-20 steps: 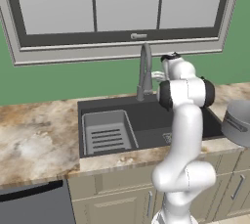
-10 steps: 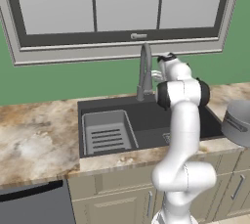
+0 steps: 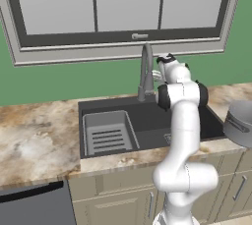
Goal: Dump the lettuce from the pot into the sink. Then turn on the water and wash the lettuce. Then turn off the water and put the lettuce back in the pot.
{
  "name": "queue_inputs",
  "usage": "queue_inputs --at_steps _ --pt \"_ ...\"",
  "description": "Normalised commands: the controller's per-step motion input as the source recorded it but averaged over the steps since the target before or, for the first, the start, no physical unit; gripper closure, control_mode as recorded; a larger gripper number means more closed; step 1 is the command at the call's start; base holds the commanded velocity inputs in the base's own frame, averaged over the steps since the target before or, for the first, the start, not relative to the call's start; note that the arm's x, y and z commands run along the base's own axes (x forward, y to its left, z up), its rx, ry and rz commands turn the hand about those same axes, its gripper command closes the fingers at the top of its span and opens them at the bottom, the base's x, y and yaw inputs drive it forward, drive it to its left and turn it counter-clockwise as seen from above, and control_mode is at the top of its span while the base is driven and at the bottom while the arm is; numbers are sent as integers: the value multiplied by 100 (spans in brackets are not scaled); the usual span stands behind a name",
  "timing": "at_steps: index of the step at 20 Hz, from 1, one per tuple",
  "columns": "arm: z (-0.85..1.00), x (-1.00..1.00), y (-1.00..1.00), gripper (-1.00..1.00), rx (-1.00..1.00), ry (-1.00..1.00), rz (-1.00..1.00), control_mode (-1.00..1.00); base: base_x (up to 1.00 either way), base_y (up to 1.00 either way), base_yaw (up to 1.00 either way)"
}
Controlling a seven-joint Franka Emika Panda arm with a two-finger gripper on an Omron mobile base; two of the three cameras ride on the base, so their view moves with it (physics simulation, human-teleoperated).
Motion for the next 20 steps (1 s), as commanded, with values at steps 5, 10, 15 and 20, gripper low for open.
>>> queue_inputs --at_steps 5,10,15,20 --pt "-22 16 0 -100 0 0 0 -100 0 0 0" --pt "-23 5 0 -100 0 0 0 -100 0 0 0" --pt "-13 0 -17 -100 0 0 0 -100 0 0 0" --pt "-6 0 -26 -100 -1 0 -1 -100 0 0 0"
